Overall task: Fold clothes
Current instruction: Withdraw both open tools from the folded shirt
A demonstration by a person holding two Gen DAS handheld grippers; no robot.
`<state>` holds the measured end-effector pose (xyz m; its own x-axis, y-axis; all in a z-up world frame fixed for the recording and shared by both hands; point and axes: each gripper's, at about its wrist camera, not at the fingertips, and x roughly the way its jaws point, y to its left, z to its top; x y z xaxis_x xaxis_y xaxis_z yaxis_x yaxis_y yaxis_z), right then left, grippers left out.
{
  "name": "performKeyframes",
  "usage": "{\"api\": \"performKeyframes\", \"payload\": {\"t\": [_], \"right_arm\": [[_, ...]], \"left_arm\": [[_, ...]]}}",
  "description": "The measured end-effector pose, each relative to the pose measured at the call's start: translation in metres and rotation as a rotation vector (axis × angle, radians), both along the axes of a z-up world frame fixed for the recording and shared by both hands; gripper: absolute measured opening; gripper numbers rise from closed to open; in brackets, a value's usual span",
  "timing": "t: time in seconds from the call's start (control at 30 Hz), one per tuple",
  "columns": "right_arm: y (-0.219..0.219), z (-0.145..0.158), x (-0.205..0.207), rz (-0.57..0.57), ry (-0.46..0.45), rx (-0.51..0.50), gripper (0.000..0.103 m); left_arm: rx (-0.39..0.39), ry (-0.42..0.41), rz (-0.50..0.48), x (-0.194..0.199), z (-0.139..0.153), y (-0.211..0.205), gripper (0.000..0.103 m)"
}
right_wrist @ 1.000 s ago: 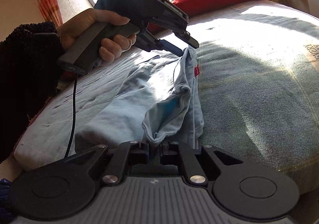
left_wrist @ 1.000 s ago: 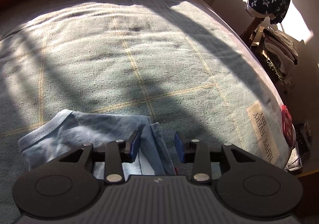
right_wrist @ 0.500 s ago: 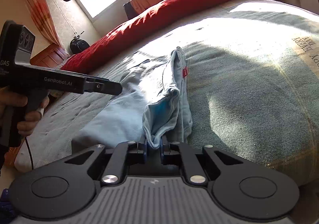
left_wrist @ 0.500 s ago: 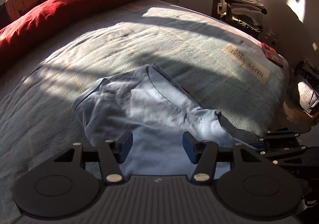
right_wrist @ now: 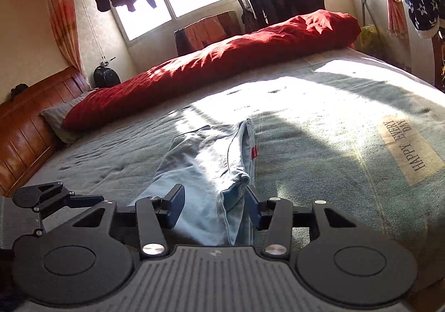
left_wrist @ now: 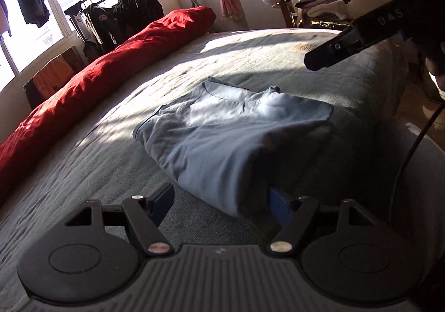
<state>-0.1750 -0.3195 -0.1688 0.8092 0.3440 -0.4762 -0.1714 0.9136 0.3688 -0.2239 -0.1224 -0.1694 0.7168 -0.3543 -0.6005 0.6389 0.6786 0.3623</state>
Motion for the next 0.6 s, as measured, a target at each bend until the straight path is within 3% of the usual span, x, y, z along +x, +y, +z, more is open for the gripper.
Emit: {"api": "performKeyframes", "payload": {"t": [0.07,0.13,0.2,0.23,0.3,0.37,0.43,0.6], "right_arm": [[0.005,0.004,-0.001,0.01,-0.01,-0.015,0.053],[0.009,0.004,-0.002,0.017,-0.005,-0.027,0.053],[0.013,0.003,-0.003,0.025,0.004,-0.043,0.053],[0.014,0.003,-0.003,0.026,0.005,-0.052,0.053],[0.015,0.002,-0.003,0.022,0.007,-0.058,0.053],[0.014,0.001,-0.001,0.016,0.011,-0.055,0.053],[0.013,-0.002,0.001,0.012,0.019,-0.051,0.053],[0.014,-0.007,0.005,0.014,0.042,-0.059,0.053]], "left_arm": [[0.037,-0.074,-0.023,-0.002,-0.01,-0.01,0.073],[0.084,-0.167,-0.068,-0.004,-0.019,-0.021,0.06],[0.135,-0.222,-0.145,-0.006,-0.021,-0.029,0.058],[0.155,-0.232,-0.196,-0.006,-0.021,-0.032,0.052],[0.185,-0.196,-0.283,-0.001,-0.021,-0.036,0.04],[0.192,-0.065,-0.331,0.01,-0.024,-0.037,0.04],[0.126,0.052,-0.308,0.024,-0.03,-0.031,0.038],[0.034,0.15,-0.282,0.035,-0.018,-0.023,0.044]]}}
